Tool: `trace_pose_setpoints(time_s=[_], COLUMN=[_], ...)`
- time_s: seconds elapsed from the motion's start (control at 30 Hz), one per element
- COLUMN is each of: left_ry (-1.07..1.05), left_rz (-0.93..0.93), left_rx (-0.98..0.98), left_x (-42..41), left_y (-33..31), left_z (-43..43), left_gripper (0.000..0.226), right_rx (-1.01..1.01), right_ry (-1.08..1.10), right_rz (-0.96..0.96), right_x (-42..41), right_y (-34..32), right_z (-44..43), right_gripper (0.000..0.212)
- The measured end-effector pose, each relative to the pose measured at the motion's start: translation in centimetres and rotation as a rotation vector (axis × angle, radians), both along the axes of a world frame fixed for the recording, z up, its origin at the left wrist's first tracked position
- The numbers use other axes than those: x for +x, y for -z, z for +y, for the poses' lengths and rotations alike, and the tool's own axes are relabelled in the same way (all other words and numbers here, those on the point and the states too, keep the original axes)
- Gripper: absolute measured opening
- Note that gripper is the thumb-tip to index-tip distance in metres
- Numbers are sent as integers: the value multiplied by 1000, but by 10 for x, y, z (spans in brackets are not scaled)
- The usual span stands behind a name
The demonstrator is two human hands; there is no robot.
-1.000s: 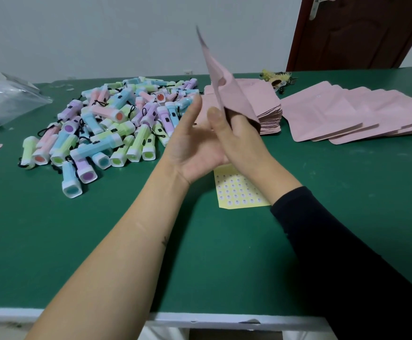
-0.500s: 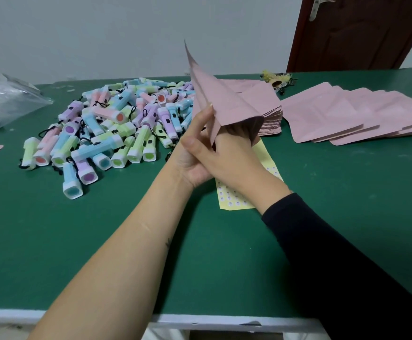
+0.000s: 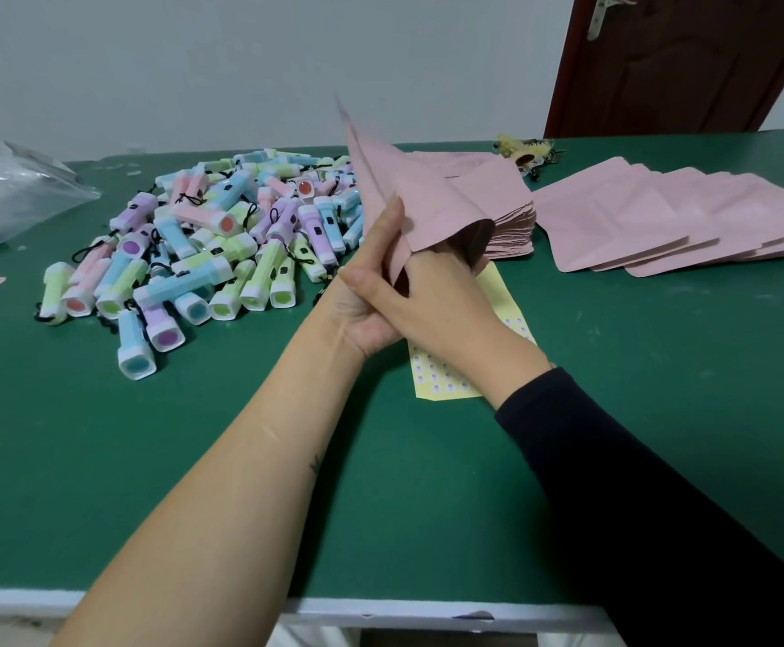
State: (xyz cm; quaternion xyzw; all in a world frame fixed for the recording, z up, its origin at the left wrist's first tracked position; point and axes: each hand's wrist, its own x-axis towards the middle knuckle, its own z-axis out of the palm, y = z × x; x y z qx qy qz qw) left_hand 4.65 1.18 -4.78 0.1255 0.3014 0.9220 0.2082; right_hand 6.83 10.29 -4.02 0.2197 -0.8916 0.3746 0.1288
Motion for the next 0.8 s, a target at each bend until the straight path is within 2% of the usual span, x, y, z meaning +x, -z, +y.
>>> trace_pose_setpoints(time_s=[0.07,0.13,0.27,0.37,0.43,0.57,0.63,0.7,0.8], left_ry=[-57,-111,-174,-175,-151,-49,2,46,46], left_rz=[-43,-67,-55,-61,-60,-74,-65,-46,-73], left_rx=[-55,-76,-101,-137,-175,-274,-309,-293,-271], left_x=[-2,-4,-9,-10,-10,-3,1,4,6], left_y=[3,4,3,3,4,-1,-1,0,-1], left_z=[0,-1,0,-1,-3,-3,-3,-7,-12], left_gripper=[33,34,44,56,53,37,42,59,51], right_rx=[43,58,166,203,248,46,-12,-70,-12], right_ry=[1,33,19,-4,4,-2,47,89,51], right_rz=[-80,-122,-21,-18,-15,-90,-164,-216,-224], right_x=[-1,-1,-1,-3,-3,0,-2,-1,-2], right_y=[3,4,3,8,11,10,11,10,6], right_z=[0,0,-1,-2,-2,-2,-4,-8,-8], right_gripper=[56,52,42,45,64,85,91,88,73])
